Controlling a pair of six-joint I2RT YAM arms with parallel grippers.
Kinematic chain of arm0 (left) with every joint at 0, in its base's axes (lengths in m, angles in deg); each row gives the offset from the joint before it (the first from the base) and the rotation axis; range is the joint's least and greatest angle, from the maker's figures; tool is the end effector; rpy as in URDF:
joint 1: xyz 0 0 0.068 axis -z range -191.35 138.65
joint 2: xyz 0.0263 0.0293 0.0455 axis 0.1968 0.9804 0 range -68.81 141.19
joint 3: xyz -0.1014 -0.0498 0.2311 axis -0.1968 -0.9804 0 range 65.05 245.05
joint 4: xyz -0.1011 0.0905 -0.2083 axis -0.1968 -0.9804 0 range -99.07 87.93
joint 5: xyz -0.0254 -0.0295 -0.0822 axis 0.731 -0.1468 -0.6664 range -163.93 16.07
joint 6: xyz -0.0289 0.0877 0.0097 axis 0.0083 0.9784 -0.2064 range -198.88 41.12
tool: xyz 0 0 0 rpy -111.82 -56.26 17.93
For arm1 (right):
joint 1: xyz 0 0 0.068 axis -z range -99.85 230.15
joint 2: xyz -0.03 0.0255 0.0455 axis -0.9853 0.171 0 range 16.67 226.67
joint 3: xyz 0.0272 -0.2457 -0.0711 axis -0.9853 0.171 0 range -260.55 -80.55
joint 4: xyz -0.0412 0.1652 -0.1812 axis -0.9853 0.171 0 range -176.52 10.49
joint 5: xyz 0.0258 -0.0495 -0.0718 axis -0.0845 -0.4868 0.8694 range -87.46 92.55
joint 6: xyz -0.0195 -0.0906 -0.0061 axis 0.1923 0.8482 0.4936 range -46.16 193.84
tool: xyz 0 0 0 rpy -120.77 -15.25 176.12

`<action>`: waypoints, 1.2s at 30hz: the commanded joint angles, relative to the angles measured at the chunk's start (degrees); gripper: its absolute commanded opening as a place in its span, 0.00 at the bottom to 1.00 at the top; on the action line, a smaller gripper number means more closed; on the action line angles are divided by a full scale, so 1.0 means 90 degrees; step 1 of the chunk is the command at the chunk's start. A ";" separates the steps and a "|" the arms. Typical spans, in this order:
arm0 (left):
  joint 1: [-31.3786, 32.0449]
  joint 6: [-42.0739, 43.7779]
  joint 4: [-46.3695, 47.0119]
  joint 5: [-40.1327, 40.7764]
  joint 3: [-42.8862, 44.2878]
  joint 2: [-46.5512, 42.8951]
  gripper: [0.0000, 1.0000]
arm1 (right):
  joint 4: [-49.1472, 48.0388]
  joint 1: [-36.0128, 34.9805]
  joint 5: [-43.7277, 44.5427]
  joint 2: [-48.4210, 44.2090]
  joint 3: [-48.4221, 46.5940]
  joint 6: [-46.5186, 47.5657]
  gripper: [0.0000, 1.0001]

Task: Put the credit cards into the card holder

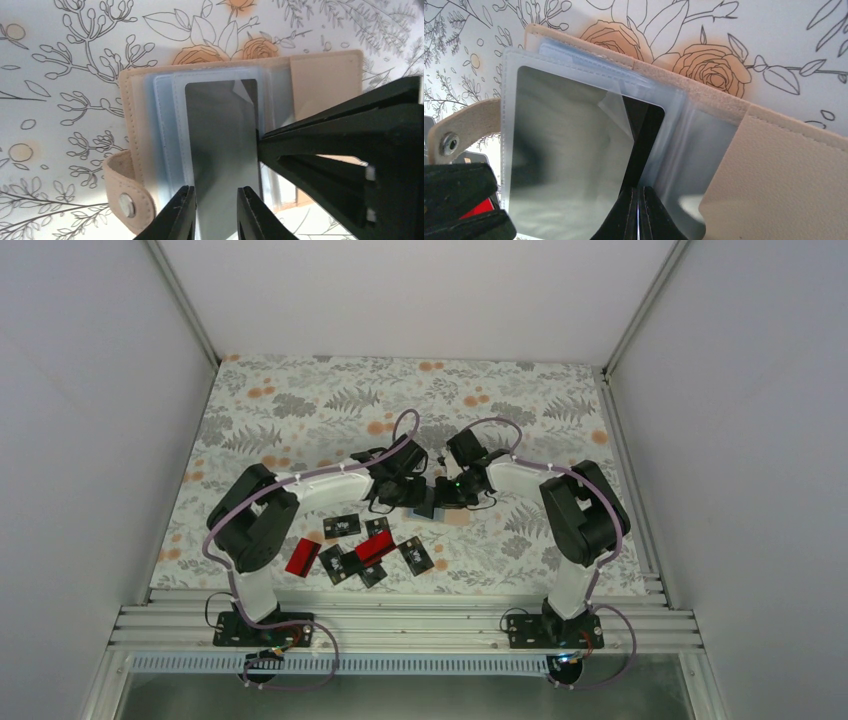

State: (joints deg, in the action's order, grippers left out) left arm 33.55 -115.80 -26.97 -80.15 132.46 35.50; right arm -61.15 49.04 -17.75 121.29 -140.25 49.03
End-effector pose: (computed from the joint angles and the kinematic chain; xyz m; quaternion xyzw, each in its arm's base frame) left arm 0.2603 -0.2722 0.1244 0.0806 0.9652 -0.1991 0.1494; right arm 0.2762 0.2007 0.0891 -0.0834 0.9667 0.2324 0.0674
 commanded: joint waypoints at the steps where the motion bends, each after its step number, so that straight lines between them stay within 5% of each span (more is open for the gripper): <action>1: 0.0039 -0.0180 -0.0143 0.0317 0.0123 0.0027 0.27 | -0.0094 -0.0010 0.0162 0.0225 0.0199 0.0081 0.04; 7: 0.0040 -0.0246 -0.0096 0.0302 0.0040 0.0043 0.41 | -0.0113 0.0001 0.0144 0.0255 0.0222 0.0101 0.04; 21: 0.0040 -0.0362 0.0221 -0.0155 -0.0057 0.0336 0.44 | -0.0136 0.0016 0.0044 0.0316 0.0225 0.0125 0.04; 36: 0.0050 -0.0441 0.0369 -0.0336 0.0064 0.0351 0.25 | -0.0124 0.0013 -0.0042 0.0284 0.0183 0.0121 0.04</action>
State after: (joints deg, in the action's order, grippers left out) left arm 33.55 -119.00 -24.63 -82.25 132.22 38.00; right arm -62.00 49.32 -18.73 121.31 -139.86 49.09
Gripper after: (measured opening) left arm 0.273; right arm 0.042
